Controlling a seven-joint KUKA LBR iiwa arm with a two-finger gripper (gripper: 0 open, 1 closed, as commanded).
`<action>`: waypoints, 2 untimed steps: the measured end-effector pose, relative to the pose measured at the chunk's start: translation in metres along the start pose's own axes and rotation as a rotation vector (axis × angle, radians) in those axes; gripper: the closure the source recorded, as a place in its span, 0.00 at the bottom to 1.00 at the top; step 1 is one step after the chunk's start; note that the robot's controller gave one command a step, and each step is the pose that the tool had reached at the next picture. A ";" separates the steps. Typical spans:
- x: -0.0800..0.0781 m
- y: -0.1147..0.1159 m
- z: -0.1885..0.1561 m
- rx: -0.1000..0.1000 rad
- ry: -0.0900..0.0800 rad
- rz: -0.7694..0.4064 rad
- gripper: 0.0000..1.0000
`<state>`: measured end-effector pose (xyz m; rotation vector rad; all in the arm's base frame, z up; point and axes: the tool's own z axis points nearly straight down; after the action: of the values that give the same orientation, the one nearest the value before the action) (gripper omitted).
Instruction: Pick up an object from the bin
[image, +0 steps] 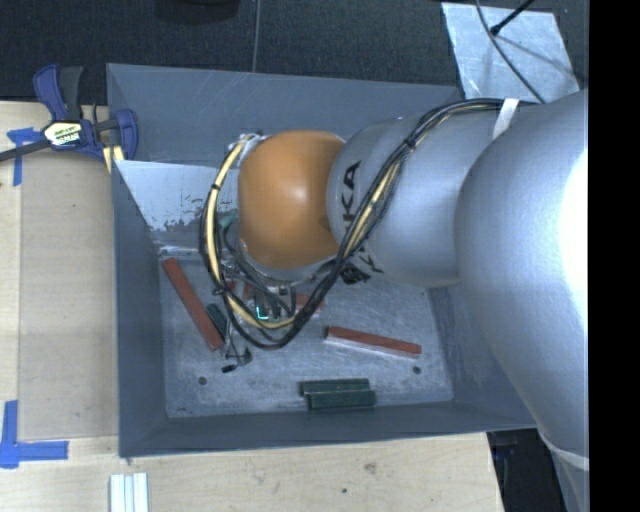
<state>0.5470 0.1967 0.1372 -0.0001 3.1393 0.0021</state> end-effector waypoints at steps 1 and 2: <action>0.021 -0.025 0.059 0.003 0.006 0.152 0.00; 0.019 -0.025 0.058 0.001 0.002 0.155 1.00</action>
Offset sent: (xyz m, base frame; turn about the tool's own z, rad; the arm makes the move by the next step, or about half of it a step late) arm -0.0198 -0.0241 -0.0578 0.1532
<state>0.5277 0.1720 0.0793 0.2428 3.1321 0.0006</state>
